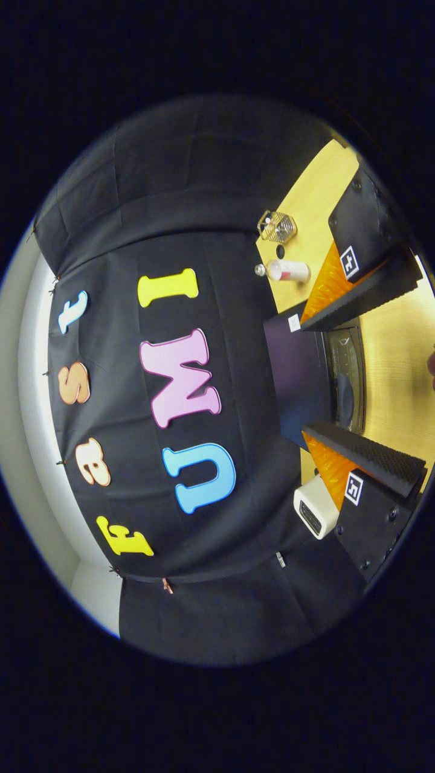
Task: Open the toaster oven, put the food inside, and close the toaster oven door.
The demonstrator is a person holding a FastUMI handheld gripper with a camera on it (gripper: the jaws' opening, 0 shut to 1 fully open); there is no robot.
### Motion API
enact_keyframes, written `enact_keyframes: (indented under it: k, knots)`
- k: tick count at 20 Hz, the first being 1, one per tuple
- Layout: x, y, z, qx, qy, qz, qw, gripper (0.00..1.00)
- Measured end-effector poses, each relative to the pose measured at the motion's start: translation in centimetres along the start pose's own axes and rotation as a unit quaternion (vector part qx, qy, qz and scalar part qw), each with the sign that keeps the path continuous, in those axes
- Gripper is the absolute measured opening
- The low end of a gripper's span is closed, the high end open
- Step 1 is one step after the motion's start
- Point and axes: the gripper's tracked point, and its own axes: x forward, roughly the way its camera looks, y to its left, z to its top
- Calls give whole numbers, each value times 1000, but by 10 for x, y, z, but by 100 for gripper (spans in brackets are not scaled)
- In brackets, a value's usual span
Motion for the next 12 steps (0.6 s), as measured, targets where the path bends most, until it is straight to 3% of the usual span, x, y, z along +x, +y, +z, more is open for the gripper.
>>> enact_keyframes:
  k: [5, 12]
  knots:
    - [-26, -21, 5, -35, -8, -22, 999, 99]
    - [-31, -3, 17, -71, -29, -5, 997, 99]
